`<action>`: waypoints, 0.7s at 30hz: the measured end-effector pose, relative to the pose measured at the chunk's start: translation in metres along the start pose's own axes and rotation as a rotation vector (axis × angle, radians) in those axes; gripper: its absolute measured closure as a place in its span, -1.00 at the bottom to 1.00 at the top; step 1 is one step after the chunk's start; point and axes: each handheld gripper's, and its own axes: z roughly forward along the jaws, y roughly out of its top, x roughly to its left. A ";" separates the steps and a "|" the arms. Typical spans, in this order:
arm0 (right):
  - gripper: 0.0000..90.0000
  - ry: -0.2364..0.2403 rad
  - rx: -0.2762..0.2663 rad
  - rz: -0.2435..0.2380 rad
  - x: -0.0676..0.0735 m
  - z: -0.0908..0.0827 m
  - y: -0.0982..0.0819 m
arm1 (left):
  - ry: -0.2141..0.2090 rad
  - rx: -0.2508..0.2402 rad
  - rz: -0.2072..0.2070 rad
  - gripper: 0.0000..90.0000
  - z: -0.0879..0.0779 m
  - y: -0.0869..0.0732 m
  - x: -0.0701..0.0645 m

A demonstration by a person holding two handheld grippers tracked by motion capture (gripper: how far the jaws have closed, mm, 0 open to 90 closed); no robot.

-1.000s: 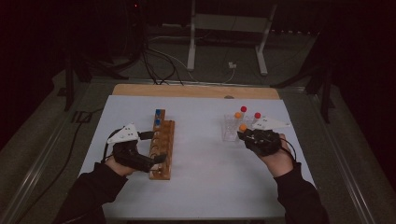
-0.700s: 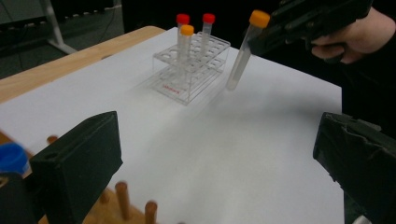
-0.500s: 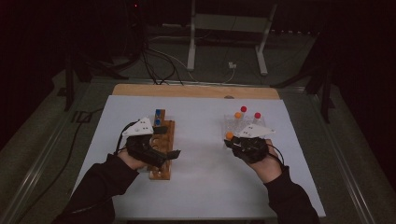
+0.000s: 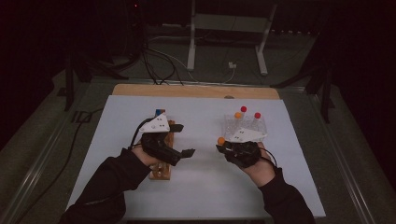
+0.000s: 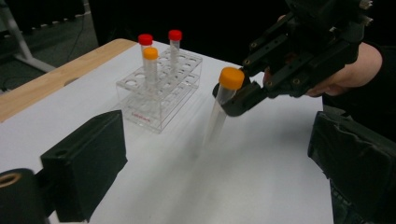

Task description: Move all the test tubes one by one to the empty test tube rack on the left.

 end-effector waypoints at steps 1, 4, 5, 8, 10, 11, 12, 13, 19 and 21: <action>0.67 0.003 -0.001 -0.002 0.001 0.000 0.000 | -0.005 0.003 0.001 -0.88 0.002 0.001 0.000; 0.67 0.009 -0.003 -0.006 0.003 0.000 0.001 | -0.016 0.004 0.008 -0.83 0.008 0.005 -0.001; 0.67 0.013 -0.002 -0.007 0.004 0.001 0.002 | -0.019 0.004 0.011 -0.82 0.010 0.006 -0.002; 0.67 0.019 0.001 -0.012 0.006 0.002 0.002 | -0.031 0.008 0.021 -0.67 0.016 0.009 -0.003; 0.67 0.024 0.000 -0.016 0.008 0.002 0.003 | -0.037 0.016 0.029 -0.63 0.021 0.012 -0.005; 0.67 0.027 0.003 -0.016 0.008 0.003 0.003 | -0.038 0.017 0.034 -0.57 0.023 0.013 -0.005; 0.67 0.029 0.002 -0.019 0.009 0.003 0.003 | -0.040 0.019 0.035 -0.52 0.025 0.014 -0.006; 0.67 0.030 0.002 -0.021 0.009 0.004 0.003 | -0.041 0.024 0.038 -0.50 0.028 0.015 -0.007; 0.67 0.037 0.003 -0.022 0.011 0.005 0.004 | -0.052 0.035 0.058 -0.21 0.039 0.019 -0.011; 0.67 0.040 0.003 -0.019 0.011 0.005 0.004 | -0.053 0.039 0.066 -0.11 0.042 0.020 -0.012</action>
